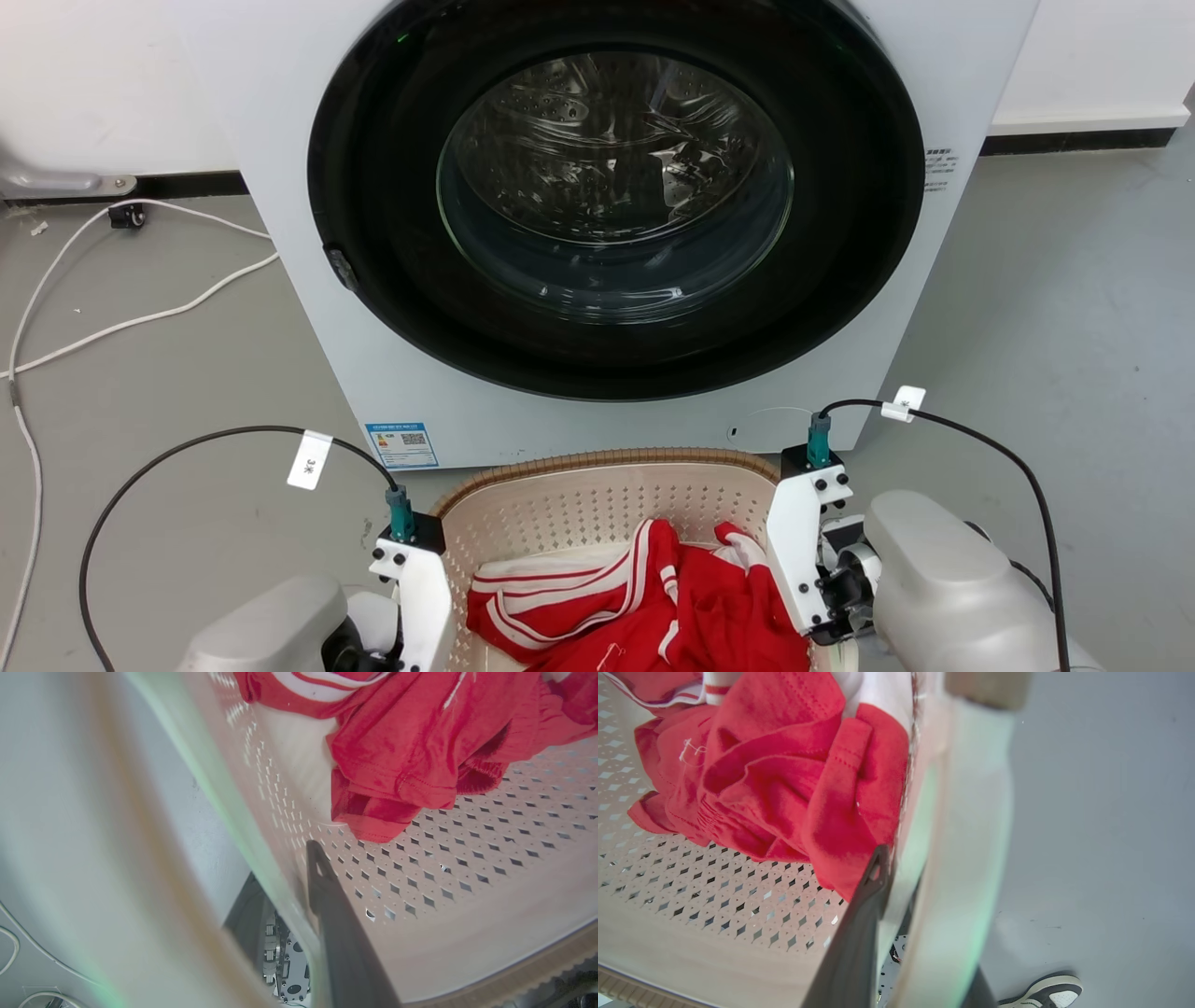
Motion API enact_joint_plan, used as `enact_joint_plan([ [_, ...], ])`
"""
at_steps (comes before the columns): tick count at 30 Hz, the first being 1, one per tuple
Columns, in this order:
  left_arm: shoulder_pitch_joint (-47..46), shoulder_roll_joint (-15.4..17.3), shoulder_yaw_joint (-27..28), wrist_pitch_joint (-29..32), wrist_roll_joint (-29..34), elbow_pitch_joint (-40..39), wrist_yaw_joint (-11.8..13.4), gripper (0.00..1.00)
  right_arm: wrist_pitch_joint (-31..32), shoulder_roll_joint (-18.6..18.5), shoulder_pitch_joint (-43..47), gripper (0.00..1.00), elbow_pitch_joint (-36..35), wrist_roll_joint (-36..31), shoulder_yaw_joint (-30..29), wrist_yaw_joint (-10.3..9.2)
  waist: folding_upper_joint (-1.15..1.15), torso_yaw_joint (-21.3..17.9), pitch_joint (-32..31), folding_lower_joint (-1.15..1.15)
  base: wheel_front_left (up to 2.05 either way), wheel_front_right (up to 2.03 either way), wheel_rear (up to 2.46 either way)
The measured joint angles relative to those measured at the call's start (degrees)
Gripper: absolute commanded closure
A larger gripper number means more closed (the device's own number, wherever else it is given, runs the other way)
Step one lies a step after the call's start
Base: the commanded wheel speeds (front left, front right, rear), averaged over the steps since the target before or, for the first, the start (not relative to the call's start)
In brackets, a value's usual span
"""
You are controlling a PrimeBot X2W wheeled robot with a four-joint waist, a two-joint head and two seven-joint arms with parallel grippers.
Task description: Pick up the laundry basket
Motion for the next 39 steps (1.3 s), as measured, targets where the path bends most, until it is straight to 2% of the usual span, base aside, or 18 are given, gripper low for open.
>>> enact_joint_plan([
  [18, -0.53, 0.49, -0.41, 1.71, -1.01, -0.97, 0.00, 1.00, 3.21, -0.22, 0.84, 1.00, -0.27, 3.53, 1.32, -0.01, 0.00, 0.16, -0.23, 0.00, 0.00, 0.00, 0.00],
  [39, -0.55, 0.96, -0.47, 2.99, -1.44, -1.49, 0.00, 1.00, 3.12, -0.25, 0.85, 1.00, -0.11, 5.38, 2.78, -0.01, 0.00, -0.05, -0.68, 0.00, 0.00, 0.00, 0.00],
])
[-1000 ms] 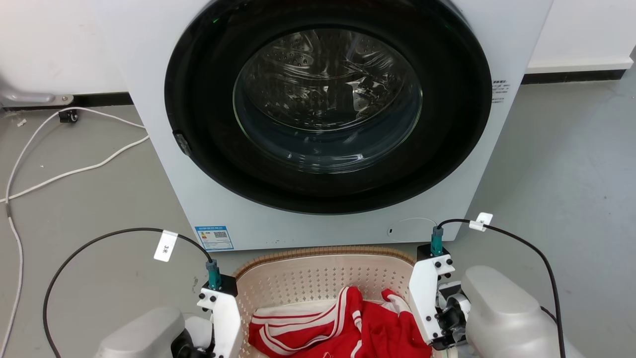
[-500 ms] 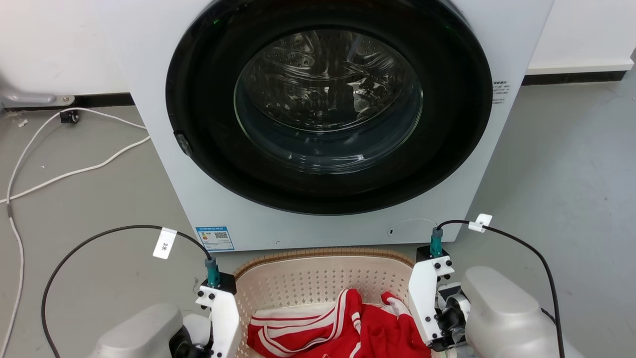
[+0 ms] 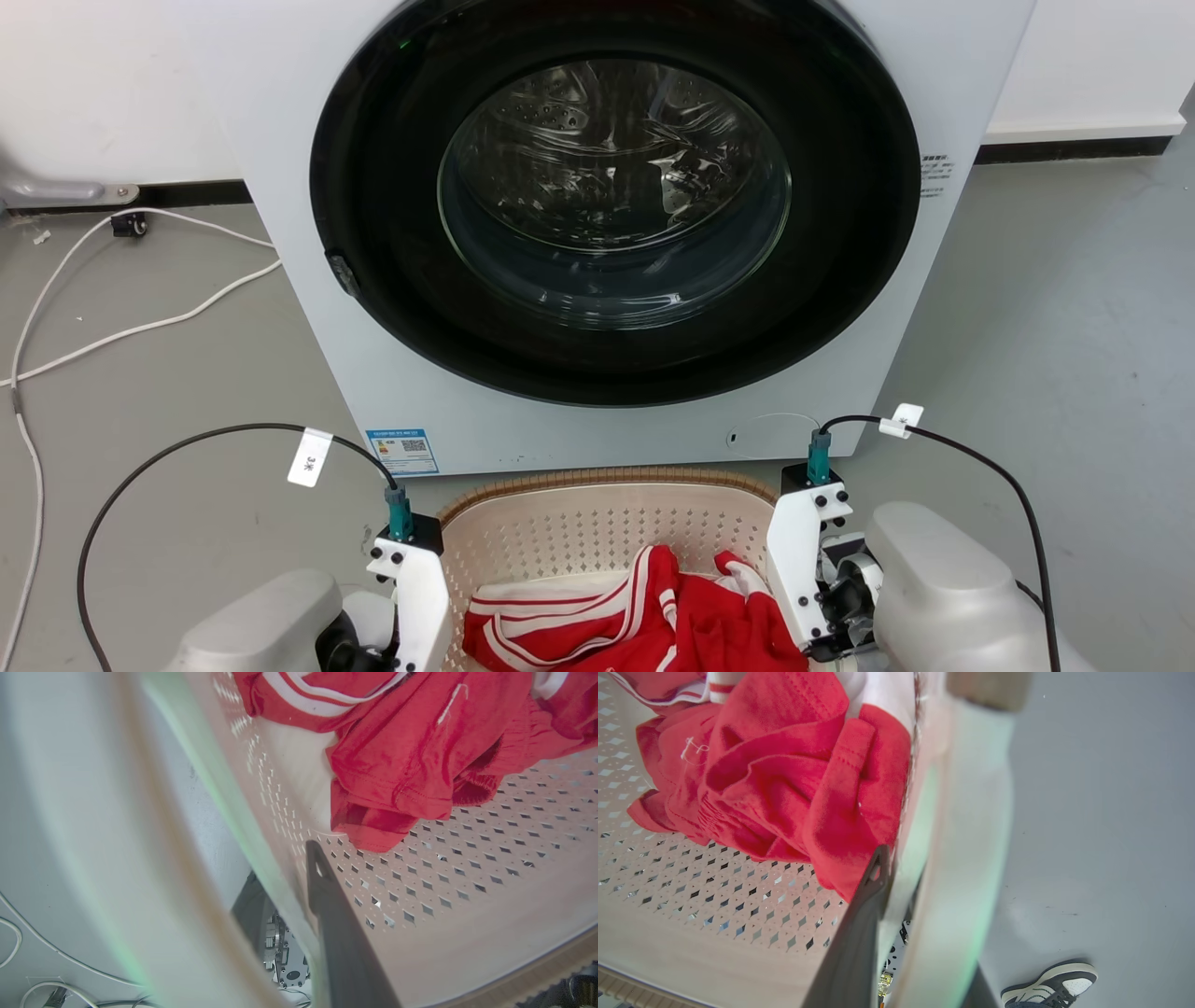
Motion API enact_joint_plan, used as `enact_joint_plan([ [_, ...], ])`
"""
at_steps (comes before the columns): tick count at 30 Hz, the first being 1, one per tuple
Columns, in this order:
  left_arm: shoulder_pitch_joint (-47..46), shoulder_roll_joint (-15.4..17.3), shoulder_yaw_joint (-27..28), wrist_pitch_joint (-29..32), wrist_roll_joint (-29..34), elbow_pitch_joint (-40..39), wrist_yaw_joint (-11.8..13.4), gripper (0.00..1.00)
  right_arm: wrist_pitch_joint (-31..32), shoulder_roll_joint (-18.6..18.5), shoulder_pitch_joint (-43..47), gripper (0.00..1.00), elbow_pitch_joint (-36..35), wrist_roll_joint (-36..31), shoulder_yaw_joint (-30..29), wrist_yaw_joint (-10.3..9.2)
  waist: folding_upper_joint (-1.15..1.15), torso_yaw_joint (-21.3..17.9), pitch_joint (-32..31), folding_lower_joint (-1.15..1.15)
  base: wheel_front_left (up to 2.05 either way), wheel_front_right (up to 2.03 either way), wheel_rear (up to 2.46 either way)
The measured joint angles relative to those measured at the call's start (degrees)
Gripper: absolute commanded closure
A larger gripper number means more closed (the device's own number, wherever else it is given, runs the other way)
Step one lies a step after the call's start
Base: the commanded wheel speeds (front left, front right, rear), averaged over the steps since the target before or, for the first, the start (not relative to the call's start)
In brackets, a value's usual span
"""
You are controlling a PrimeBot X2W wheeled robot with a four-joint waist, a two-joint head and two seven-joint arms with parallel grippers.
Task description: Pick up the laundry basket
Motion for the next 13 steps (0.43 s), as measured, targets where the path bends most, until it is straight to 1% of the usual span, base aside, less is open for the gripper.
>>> enact_joint_plan([
  [13, 0.04, 0.01, -0.01, 0.98, -0.18, -0.02, 0.00, 1.00, 0.08, 0.00, -0.07, 1.00, 0.18, 0.94, 1.01, 0.00, 0.00, -0.03, -0.10, 0.00, 0.00, 0.00, 0.00],
])
